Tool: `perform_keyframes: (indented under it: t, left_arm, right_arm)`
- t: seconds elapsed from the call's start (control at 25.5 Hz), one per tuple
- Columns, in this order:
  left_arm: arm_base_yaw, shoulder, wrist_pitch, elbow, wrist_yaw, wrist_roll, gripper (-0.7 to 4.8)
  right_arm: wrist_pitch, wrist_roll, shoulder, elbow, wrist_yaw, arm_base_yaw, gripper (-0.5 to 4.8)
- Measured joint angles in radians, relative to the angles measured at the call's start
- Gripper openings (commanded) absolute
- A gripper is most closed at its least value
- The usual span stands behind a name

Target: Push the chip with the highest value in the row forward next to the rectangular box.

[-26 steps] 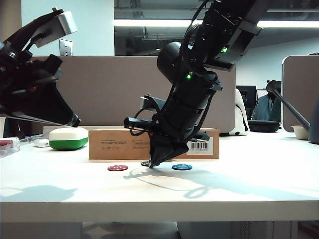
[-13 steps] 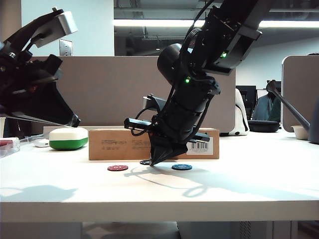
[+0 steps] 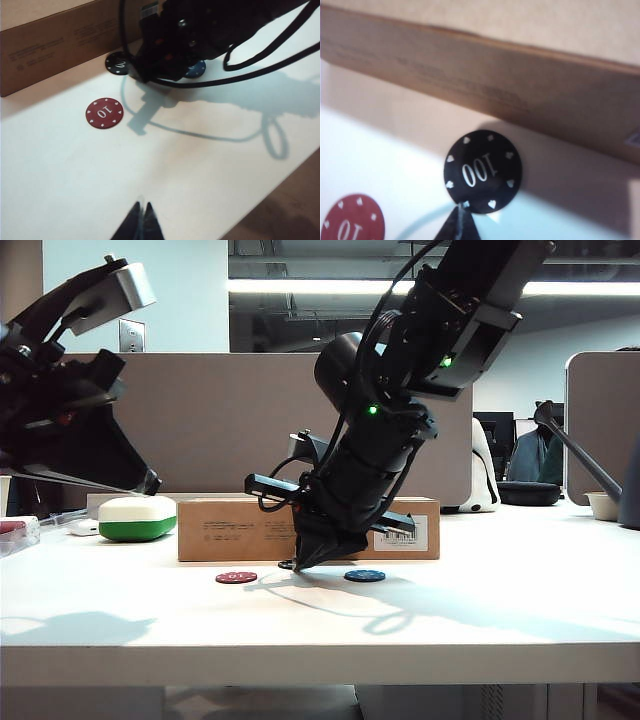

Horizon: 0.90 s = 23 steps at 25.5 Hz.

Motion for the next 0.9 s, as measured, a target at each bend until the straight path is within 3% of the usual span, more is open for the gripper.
perform_keyframes:
  t: [0.9]
  left_arm:
    - [0.000,0.000,0.000,0.000,0.000,0.000,-0.05]
  right_arm:
    - [-0.005,0.027,-0.007,-0.002,0.030,0.003,-0.06]
